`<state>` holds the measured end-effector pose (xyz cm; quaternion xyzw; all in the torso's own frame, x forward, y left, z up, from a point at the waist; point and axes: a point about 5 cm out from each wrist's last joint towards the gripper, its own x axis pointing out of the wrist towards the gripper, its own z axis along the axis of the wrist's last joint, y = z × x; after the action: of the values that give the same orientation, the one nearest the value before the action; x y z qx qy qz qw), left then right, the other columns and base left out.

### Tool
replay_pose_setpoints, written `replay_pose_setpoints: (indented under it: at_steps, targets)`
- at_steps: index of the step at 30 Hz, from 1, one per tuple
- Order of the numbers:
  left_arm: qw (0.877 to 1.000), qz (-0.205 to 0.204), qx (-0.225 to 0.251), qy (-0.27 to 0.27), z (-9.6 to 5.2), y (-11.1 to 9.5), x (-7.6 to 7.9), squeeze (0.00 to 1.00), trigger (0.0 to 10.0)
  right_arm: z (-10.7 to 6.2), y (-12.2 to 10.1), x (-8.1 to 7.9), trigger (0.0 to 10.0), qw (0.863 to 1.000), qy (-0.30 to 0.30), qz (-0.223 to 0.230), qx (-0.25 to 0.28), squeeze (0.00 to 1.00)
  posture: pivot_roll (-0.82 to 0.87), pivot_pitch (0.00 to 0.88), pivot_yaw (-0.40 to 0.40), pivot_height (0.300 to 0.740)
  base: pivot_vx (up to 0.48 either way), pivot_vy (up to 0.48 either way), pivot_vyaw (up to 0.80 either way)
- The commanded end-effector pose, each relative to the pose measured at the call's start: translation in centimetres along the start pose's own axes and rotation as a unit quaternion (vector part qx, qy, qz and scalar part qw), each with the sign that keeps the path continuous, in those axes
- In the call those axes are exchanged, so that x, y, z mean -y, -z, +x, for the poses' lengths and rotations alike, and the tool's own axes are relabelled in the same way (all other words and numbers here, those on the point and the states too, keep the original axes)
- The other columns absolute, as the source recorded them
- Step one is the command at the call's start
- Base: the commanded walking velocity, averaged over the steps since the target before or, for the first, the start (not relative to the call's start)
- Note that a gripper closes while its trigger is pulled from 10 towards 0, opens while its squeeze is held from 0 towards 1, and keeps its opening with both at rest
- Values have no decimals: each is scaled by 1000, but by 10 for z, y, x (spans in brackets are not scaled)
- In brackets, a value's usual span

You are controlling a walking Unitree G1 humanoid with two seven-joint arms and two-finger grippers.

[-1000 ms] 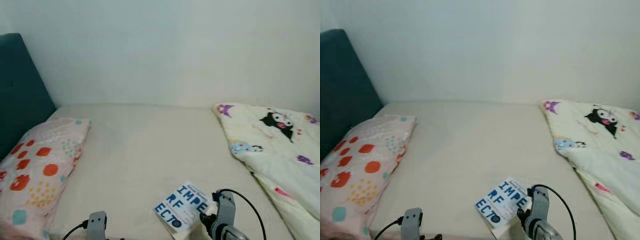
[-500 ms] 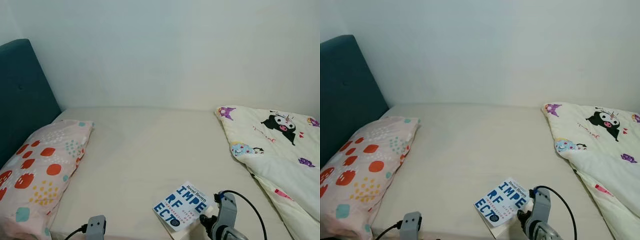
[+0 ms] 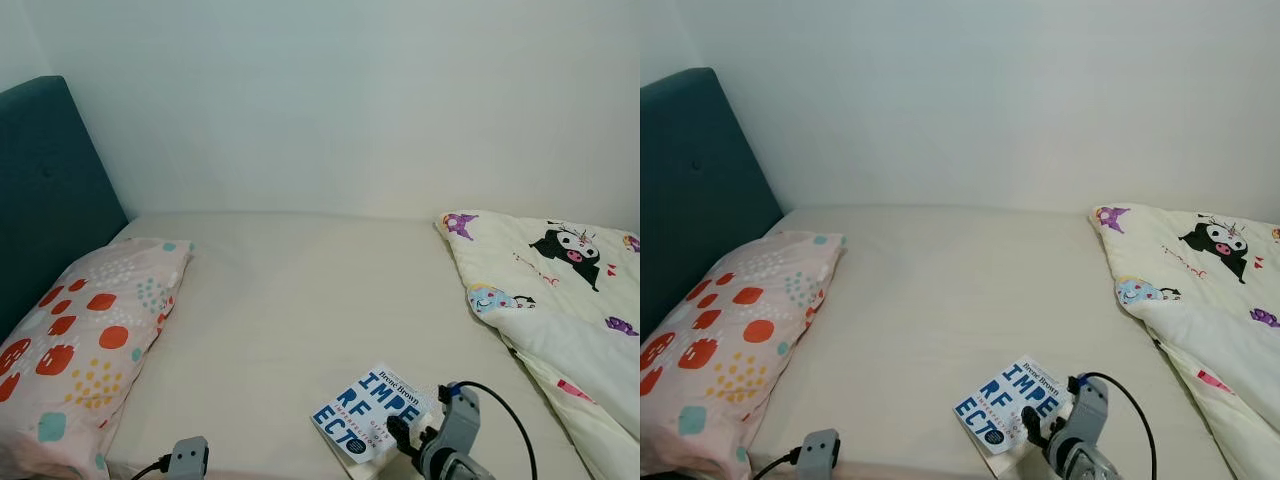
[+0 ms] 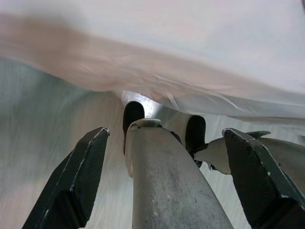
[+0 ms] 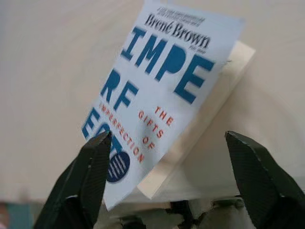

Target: Clean up the room

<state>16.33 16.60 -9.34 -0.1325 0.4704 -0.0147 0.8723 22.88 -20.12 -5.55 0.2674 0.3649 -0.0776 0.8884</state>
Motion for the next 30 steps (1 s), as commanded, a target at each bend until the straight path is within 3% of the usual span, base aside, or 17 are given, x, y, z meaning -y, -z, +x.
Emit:
replay_pose_setpoints:
  at_steps: [1,4,13,30]
  targets:
    - [1000,1,1,-2,0,-2,-3,0,10000,0,-1,0,10000,1000,0,26,0,0,-92,0,25,726,0,0,0]
    - [1000,2,2,0,0,-3,-2,0,10000,-1,-7,5,10000,998,5,62,14,0,-95,0,29,716,0,0,0]
    - [1000,5,3,1,0,-4,-3,0,10000,0,-17,5,10000,994,-6,103,35,0,-93,0,36,681,0,0,0]
    - [1000,21,-2,-5,-4,-2,-14,0,10000,3,-5,-7,10000,993,-9,115,4,0,-65,0,58,621,0,0,0]
